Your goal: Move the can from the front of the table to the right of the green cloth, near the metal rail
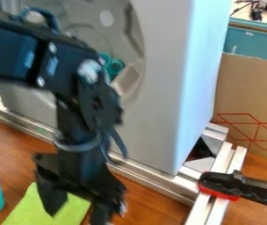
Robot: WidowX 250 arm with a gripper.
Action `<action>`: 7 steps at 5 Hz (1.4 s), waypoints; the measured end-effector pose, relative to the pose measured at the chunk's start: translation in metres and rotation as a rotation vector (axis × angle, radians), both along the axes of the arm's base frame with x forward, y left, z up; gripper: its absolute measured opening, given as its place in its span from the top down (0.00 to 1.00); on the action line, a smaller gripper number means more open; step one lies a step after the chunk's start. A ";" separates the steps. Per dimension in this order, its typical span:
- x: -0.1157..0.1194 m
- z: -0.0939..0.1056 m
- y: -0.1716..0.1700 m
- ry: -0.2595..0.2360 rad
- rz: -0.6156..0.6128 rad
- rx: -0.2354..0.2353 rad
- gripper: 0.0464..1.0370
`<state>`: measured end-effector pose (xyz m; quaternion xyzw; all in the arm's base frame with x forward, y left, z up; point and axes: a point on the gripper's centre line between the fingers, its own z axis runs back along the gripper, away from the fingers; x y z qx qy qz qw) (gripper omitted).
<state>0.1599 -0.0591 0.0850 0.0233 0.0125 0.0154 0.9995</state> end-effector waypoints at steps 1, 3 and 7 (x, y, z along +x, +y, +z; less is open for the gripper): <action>-0.009 -0.005 -0.018 0.048 -0.034 0.068 0.03; -0.023 -0.021 -0.034 0.133 -0.060 0.034 0.03; -0.044 -0.056 -0.021 0.267 0.004 0.006 0.03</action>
